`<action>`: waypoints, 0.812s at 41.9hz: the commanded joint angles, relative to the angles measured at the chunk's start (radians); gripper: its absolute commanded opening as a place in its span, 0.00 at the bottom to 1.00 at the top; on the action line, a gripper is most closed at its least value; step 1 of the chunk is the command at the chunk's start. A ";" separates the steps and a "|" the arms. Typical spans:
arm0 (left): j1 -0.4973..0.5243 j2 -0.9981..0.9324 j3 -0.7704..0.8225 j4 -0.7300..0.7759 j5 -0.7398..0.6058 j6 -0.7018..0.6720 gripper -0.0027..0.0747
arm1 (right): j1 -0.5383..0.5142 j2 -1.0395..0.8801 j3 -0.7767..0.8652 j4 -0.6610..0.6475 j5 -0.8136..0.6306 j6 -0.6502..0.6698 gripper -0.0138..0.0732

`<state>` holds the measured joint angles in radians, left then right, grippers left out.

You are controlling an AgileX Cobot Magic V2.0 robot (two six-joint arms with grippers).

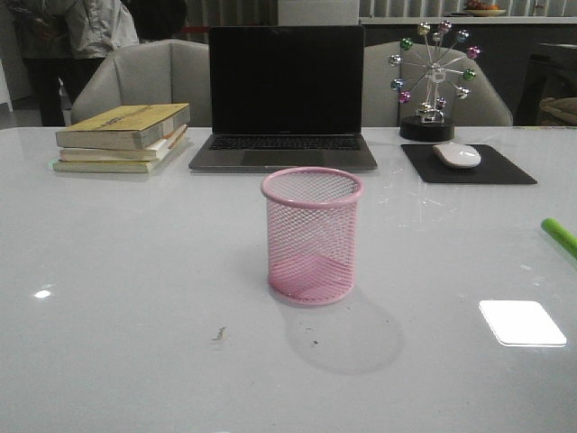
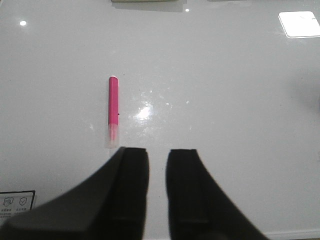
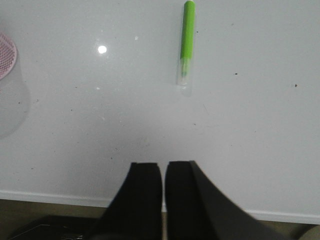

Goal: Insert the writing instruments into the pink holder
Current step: 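Grasp the green marker upright with the right gripper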

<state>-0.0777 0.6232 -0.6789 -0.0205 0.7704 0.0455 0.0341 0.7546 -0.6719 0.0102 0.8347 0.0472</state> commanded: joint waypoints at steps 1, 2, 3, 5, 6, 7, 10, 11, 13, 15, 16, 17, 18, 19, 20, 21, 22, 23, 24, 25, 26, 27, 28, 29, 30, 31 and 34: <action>-0.004 0.007 -0.027 -0.044 -0.075 0.036 0.63 | -0.003 0.017 -0.029 -0.001 -0.066 -0.006 0.67; -0.007 0.007 -0.027 -0.061 -0.075 0.036 0.68 | -0.003 0.022 -0.029 -0.001 -0.066 -0.006 0.73; -0.013 0.007 -0.027 -0.077 -0.075 0.041 0.72 | -0.003 0.023 -0.029 -0.001 -0.067 -0.006 0.76; -0.029 0.007 -0.027 -0.117 -0.075 0.091 0.78 | -0.003 0.029 -0.029 -0.001 -0.067 -0.006 0.80; -0.043 0.007 -0.027 -0.134 -0.075 0.112 0.79 | -0.003 0.037 -0.029 -0.001 -0.068 -0.006 0.81; -0.050 0.007 -0.027 -0.151 -0.078 0.131 0.79 | -0.003 0.041 -0.029 -0.001 -0.071 -0.006 0.81; -0.097 0.007 -0.027 -0.187 -0.082 0.171 0.79 | -0.003 0.065 -0.030 -0.001 -0.091 -0.005 0.80; -0.117 0.007 -0.027 -0.187 -0.085 0.173 0.79 | -0.003 0.078 -0.033 -0.001 -0.102 -0.005 0.80; -0.144 0.007 -0.027 -0.187 -0.088 0.173 0.79 | -0.003 0.103 -0.043 -0.001 -0.117 0.002 0.80; -0.170 0.007 -0.027 -0.187 -0.088 0.177 0.79 | -0.003 0.142 -0.058 -0.001 -0.128 0.014 0.80; -0.180 0.007 -0.027 -0.187 -0.088 0.179 0.79 | -0.003 0.161 -0.067 -0.001 -0.132 0.017 0.80; -0.191 0.007 -0.027 -0.187 -0.088 0.178 0.79 | -0.003 0.188 -0.080 -0.001 -0.133 0.019 0.80; -0.199 0.007 -0.027 -0.187 -0.088 0.178 0.79 | -0.003 0.210 -0.090 -0.001 -0.134 0.020 0.80; -0.206 0.007 -0.027 -0.189 -0.088 0.178 0.79 | -0.003 0.234 -0.102 -0.001 -0.136 0.023 0.80; -0.215 0.007 -0.027 -0.192 -0.088 0.178 0.79 | -0.003 0.265 -0.120 -0.001 -0.137 0.022 0.80; -0.220 0.007 -0.027 -0.193 -0.088 0.178 0.79 | -0.003 0.290 -0.133 -0.001 -0.137 0.022 0.80; -0.225 0.007 -0.027 -0.196 -0.088 0.178 0.79 | -0.007 0.316 -0.147 -0.001 -0.137 0.024 0.80; -0.231 0.007 -0.027 -0.198 -0.088 0.178 0.79 | -0.012 0.350 -0.168 -0.001 -0.138 0.024 0.80; -0.236 0.007 -0.027 -0.198 -0.088 0.178 0.79 | -0.020 0.385 -0.190 -0.001 -0.139 0.024 0.80; -0.236 0.007 -0.027 -0.198 -0.088 0.178 0.79 | -0.027 0.402 -0.201 -0.001 -0.139 0.024 0.80; -0.241 0.007 -0.027 -0.200 -0.088 0.178 0.79 | -0.033 0.438 -0.223 -0.001 -0.139 0.024 0.80; -0.245 0.007 -0.027 -0.200 -0.090 0.178 0.79 | -0.041 0.465 -0.246 -0.001 -0.139 0.024 0.80; -0.248 0.007 -0.027 -0.200 -0.090 0.178 0.79 | -0.046 0.492 -0.257 -0.001 -0.139 0.024 0.80; -0.252 0.007 -0.027 -0.200 -0.090 0.179 0.79 | -0.052 0.528 -0.280 -0.001 -0.138 0.024 0.80; -0.254 0.007 -0.027 -0.200 -0.090 0.184 0.79 | -0.058 0.555 -0.297 -0.001 -0.136 0.024 0.80; -0.258 0.007 -0.027 -0.200 -0.090 0.187 0.79 | -0.065 0.582 -0.314 -0.001 -0.134 0.024 0.80; -0.265 0.007 -0.027 -0.200 -0.090 0.189 0.79 | -0.077 0.667 -0.371 -0.001 -0.128 0.023 0.80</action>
<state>-0.3288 0.6232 -0.6789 -0.2007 0.7581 0.2293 -0.0235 1.3691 -0.9597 0.0122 0.7453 0.0696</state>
